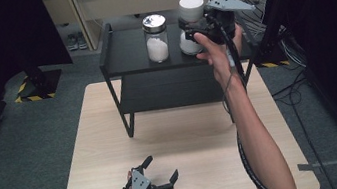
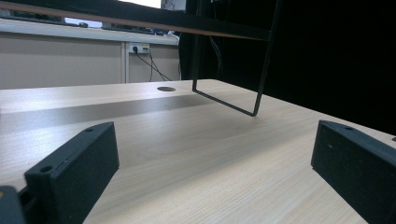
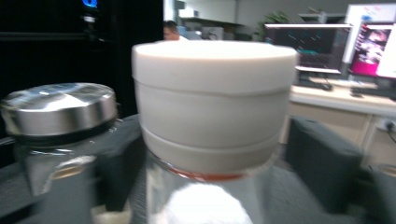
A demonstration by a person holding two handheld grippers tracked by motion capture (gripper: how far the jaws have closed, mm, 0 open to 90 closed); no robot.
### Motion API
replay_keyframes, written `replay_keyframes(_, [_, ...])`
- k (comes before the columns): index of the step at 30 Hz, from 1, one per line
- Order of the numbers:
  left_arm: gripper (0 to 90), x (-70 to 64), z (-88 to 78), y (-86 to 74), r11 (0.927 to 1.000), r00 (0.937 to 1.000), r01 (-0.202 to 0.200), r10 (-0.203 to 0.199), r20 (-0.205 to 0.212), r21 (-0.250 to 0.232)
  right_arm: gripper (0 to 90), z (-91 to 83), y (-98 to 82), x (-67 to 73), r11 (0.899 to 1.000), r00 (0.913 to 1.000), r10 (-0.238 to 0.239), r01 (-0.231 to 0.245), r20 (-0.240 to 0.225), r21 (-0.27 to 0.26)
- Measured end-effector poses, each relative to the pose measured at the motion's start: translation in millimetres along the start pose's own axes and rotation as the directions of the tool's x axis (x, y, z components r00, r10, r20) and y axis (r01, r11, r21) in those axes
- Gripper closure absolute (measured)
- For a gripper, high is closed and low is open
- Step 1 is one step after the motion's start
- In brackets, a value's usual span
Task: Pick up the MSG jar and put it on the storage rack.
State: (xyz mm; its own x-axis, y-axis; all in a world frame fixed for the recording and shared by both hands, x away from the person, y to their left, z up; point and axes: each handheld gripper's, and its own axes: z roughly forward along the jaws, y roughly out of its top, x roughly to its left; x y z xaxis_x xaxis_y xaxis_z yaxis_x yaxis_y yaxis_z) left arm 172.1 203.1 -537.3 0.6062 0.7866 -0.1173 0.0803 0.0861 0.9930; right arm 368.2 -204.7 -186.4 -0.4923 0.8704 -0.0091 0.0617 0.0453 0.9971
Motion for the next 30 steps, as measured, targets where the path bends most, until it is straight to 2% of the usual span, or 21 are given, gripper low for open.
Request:
replay_keyframes(3, [0.2,-0.3,0.1,0.1,1.0000,1.0000,-0.001,0.001,-0.001,0.001,2.8,-2.5,-2.5,-1.2,0.999,0.9994,0.033,-0.033,0.002,0.001])
replay_keyframes(6, [0.2,-0.4,0.1,0.1,1.0000,1.0000,-0.001,0.001,-0.001,0.001,0.2,-7.7,-6.7,-4.4,0.999,0.9991,0.038,-0.038,-0.017,-0.016])
replay_keyframes(8, [0.2,-0.4,0.1,0.2,1.0000,1.0000,-0.002,0.002,-0.001,0.001,0.3,-10.8,-6.3,-7.1,1.000,0.9989,0.027,-0.028,-0.038,-0.010])
replay_keyframes(11, [0.2,-0.5,0.0,0.1,1.0000,1.0000,-0.003,0.003,-0.002,0.000,0.3,-15.8,-8.7,-8.5,0.999,0.9978,0.036,-0.038,-0.055,-0.027])
replay_keyframes(20, [0.2,-0.6,0.0,0.1,1.0000,1.0000,-0.003,0.003,-0.001,0.001,0.3,-32.7,-12.7,-6.5,0.997,0.9965,0.033,-0.038,-0.077,-0.062])
replay_keyframes(30, [0.1,-0.9,0.2,0.3,1.0000,1.0000,-0.006,0.006,-0.001,0.002,0.3,-57.3,-30.6,-7.8,0.996,0.9937,0.024,-0.032,-0.110,-0.078])
